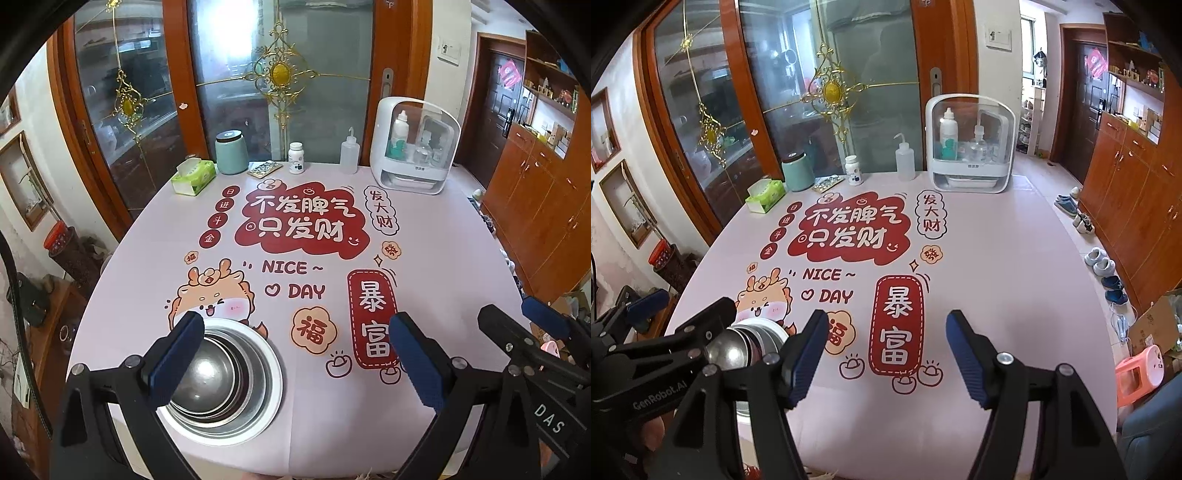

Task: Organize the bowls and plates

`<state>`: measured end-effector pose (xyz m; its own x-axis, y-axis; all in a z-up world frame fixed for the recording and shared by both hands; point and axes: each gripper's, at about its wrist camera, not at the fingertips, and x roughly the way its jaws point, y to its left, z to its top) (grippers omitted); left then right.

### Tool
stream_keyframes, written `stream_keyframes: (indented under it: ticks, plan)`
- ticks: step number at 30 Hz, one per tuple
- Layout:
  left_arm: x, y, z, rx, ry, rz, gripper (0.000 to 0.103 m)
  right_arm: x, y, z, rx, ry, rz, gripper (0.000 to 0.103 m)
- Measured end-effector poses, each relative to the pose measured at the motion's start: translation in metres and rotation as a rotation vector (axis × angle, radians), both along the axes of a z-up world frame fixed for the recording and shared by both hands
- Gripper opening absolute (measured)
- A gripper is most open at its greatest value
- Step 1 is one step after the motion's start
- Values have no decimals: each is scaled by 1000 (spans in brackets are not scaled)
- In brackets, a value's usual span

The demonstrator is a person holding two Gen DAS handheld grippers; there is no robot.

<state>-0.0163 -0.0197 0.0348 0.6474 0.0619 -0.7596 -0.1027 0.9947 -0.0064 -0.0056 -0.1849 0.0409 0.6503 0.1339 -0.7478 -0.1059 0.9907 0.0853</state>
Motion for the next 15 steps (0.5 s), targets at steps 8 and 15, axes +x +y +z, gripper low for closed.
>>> stream_keyframes:
  ticks: [8,15]
  plan:
    - [-2,-3,0,0,-1,-6,100,-2,-4,4,-2,-14,0,69]
    - [-8,-11,2,2,-6,-6,100,-6,-7,5,-2,-15,2,69]
